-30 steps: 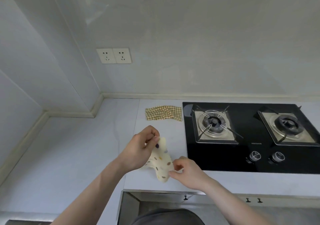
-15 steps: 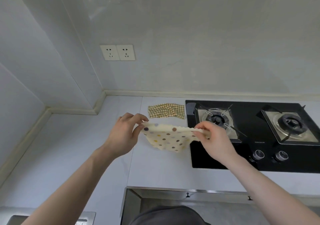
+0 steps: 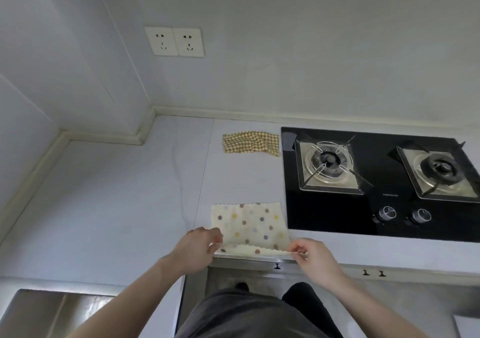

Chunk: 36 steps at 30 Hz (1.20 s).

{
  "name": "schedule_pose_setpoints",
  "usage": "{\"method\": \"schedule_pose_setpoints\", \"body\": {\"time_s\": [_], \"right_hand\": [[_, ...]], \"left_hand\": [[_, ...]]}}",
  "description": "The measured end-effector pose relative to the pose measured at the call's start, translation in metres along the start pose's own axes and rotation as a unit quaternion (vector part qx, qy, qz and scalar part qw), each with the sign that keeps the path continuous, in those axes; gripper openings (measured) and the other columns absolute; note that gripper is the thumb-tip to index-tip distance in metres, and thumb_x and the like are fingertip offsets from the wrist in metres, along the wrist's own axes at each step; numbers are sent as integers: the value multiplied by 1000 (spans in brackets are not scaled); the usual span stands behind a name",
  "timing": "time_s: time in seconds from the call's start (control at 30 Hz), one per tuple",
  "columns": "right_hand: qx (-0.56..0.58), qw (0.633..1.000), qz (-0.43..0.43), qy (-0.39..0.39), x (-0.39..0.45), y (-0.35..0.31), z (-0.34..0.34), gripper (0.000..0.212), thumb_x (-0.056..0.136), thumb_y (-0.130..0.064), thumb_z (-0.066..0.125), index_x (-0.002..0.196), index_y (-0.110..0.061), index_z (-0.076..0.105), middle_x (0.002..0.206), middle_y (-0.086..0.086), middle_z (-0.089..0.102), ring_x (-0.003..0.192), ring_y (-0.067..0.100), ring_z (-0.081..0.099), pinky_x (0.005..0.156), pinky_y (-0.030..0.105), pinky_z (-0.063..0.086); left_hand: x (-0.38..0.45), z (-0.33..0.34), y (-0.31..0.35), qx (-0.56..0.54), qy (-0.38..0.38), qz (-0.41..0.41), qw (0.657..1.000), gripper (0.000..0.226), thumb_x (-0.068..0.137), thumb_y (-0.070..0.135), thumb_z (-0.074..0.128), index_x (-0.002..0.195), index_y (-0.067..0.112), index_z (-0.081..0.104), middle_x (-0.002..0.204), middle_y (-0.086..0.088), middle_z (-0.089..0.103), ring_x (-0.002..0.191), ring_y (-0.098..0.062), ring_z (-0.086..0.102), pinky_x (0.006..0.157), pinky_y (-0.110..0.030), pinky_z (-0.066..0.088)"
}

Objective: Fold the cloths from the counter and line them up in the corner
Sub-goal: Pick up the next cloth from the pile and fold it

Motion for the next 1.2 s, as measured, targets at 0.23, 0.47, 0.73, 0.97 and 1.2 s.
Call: {"method": "schedule_pose_setpoints", "body": {"time_s": [0.23, 0.47, 0.73, 0.97, 1.2], "right_hand": [[17, 1000, 2, -1, 40, -13, -16, 24, 96, -18, 63, 97, -41, 72, 98, -24, 70, 95, -5, 63, 80, 18, 50], [9, 1000, -9, 2, 93, -47, -35, 33, 91, -6, 58, 102, -34, 71, 99, -22, 67, 95, 4, 64, 77, 17, 47], [36, 996, 82, 8, 102, -34, -16, 51, 85, -8, 64, 132, -25, 58, 132, -2, 55, 121, 20, 56, 86, 26, 48], [208, 945, 250, -29, 80, -6, 32, 56, 89, -14, 64, 140, -12, 42, 113, -4, 55, 100, 14, 58, 78, 27, 46], [317, 892, 323, 22, 98, -4, 39, 56, 83, -23, 80, 126, -16, 45, 114, 2, 63, 99, 23, 63, 83, 32, 49]], "left_hand": [[17, -6, -23, -44, 45, -74, 995, 9, 104, 31, 47, 106, 30, 56, 99, 9, 69, 87, -19, 64, 74, -34, 53], [49, -36, -37, -54, 78, -131, 987, 16, 104, 30, 45, 112, 26, 58, 97, 4, 69, 87, -23, 65, 78, -38, 57], [63, -32, -40, -84, 141, -166, 972, 45, 98, 27, 62, 142, 25, 48, 140, 7, 53, 124, -20, 56, 102, -36, 50], [45, 19, -56, -190, 95, -267, 940, 56, 88, 33, 66, 138, 22, 43, 130, 5, 52, 107, -17, 59, 84, -30, 49], [65, 23, -73, -321, 81, -332, 883, 36, 86, 27, 77, 117, 20, 61, 105, 4, 70, 84, -9, 63, 64, -23, 51]]}}
Point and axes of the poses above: each hand's wrist, its own x-axis towards the middle knuckle, its own z-axis out of the palm, y = z × x, the point moved 7 cm from there along x, towards the middle knuckle
